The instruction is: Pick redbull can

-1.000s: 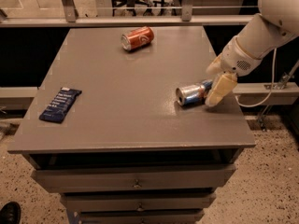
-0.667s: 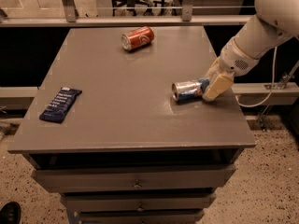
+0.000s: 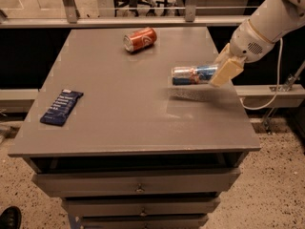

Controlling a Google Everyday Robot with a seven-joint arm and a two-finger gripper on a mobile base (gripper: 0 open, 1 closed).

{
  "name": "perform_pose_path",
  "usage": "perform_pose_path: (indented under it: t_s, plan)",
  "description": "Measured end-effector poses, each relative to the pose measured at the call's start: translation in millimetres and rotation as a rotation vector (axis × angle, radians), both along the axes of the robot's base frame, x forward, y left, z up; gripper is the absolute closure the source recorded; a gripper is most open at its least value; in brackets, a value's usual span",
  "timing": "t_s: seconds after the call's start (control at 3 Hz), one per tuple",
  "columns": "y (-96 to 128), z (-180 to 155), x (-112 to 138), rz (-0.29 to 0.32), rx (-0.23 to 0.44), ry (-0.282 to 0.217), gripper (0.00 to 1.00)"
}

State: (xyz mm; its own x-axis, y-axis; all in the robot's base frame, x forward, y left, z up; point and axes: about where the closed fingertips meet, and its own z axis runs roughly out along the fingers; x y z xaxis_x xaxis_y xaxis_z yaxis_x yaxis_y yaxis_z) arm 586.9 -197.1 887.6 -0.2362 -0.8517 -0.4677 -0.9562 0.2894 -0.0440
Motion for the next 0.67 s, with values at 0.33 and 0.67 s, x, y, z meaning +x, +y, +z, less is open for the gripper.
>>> perform_pose_path:
  t_s: [0.33,0.67]
  plan:
    - [1.2,33.4,-4.8,-0.006,0.058,-0.033,1.0]
    - [2.9,38.3,-4.1,-0.004,0.069,-0.04,1.0]
